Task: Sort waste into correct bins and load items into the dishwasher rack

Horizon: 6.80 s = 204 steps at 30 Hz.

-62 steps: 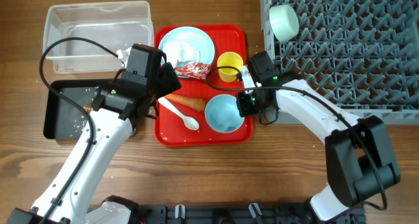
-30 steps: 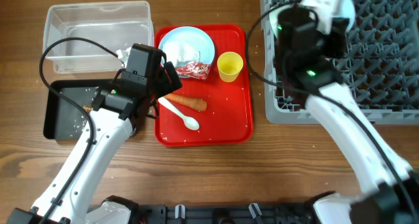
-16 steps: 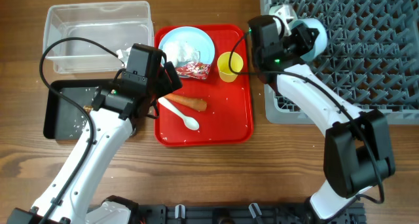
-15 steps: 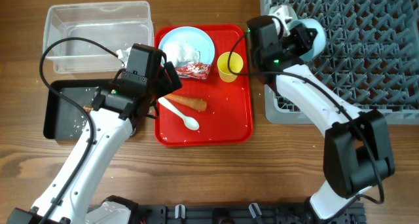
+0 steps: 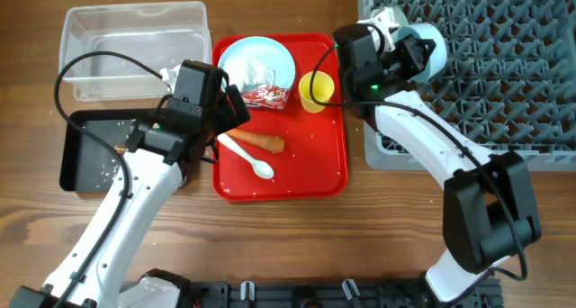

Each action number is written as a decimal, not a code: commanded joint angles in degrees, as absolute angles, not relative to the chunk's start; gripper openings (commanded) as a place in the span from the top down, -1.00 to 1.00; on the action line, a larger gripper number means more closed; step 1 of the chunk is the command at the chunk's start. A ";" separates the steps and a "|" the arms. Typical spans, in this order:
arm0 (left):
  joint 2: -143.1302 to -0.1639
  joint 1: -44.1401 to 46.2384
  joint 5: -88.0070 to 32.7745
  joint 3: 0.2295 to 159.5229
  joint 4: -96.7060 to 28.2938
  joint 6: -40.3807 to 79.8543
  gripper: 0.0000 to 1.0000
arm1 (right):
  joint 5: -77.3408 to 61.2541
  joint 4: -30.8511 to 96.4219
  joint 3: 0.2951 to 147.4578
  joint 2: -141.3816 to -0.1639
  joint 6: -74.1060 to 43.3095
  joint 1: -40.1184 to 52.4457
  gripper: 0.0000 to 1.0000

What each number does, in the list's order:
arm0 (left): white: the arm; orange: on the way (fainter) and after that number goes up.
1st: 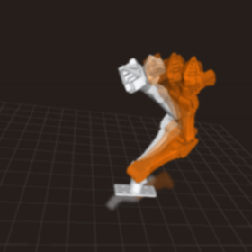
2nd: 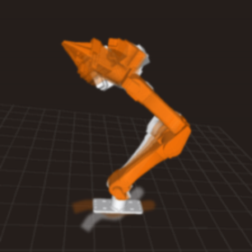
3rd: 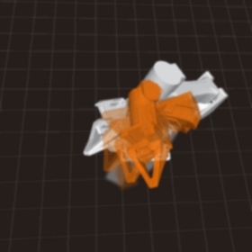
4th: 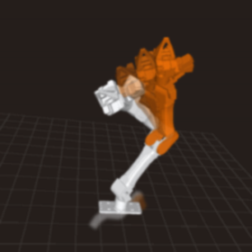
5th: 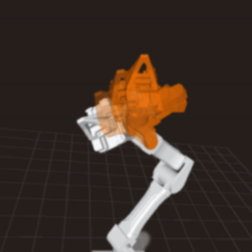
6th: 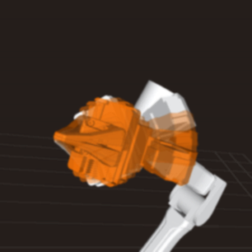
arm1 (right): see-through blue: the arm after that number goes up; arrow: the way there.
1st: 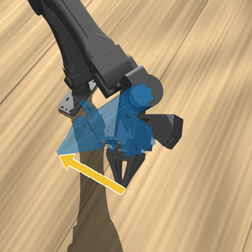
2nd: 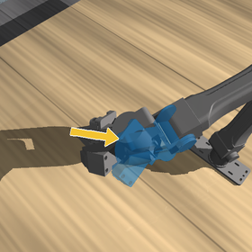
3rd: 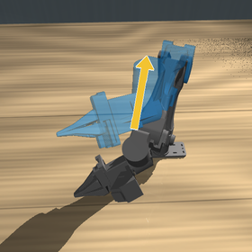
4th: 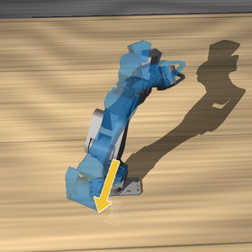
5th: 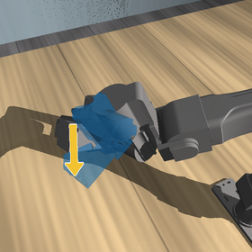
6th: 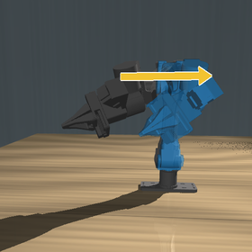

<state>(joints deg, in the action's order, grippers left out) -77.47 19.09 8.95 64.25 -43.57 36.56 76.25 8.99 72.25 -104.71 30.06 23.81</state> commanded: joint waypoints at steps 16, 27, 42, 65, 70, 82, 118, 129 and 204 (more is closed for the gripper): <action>-77.80 18.74 9.28 64.62 -43.59 36.91 -0.99 | 70.59 24.12 71.70 -105.54 17.85 28.29 0.91; -77.80 18.74 9.30 64.62 -43.59 36.91 -1.00 | 70.59 24.77 71.70 -105.54 17.82 29.08 -0.99; -77.80 18.74 9.30 64.62 -43.59 36.91 -1.00 | 42.96 23.44 71.72 -104.36 7.62 29.08 -1.00; -77.80 18.74 9.30 64.62 -43.59 36.91 -1.00 | 2.22 34.02 71.79 -77.71 5.61 29.08 -1.00; -77.80 18.74 9.30 64.62 -43.59 36.91 -1.00 | -2.70 38.92 71.77 -77.41 5.28 29.08 -1.00; -77.80 18.74 9.30 64.62 -43.59 36.91 -1.00 | -2.68 36.71 71.77 -77.38 -10.37 28.97 -0.99; -77.80 18.74 9.28 64.62 -43.59 36.91 -1.00 | -3.07 30.81 71.77 -89.69 -15.18 28.97 -0.89; -77.80 18.85 9.06 64.62 -44.10 36.91 -1.00 | -2.44 24.05 71.77 -92.95 -18.24 28.97 -0.75; -101.47 11.03 -44.34 88.14 -39.27 19.68 0.92 | -20.27 34.41 71.77 -75.79 -12.84 15.14 -0.58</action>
<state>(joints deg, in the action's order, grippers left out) -103.39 17.08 -19.73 87.39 -39.68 19.59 -10.09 36.49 71.81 -75.26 -16.99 15.05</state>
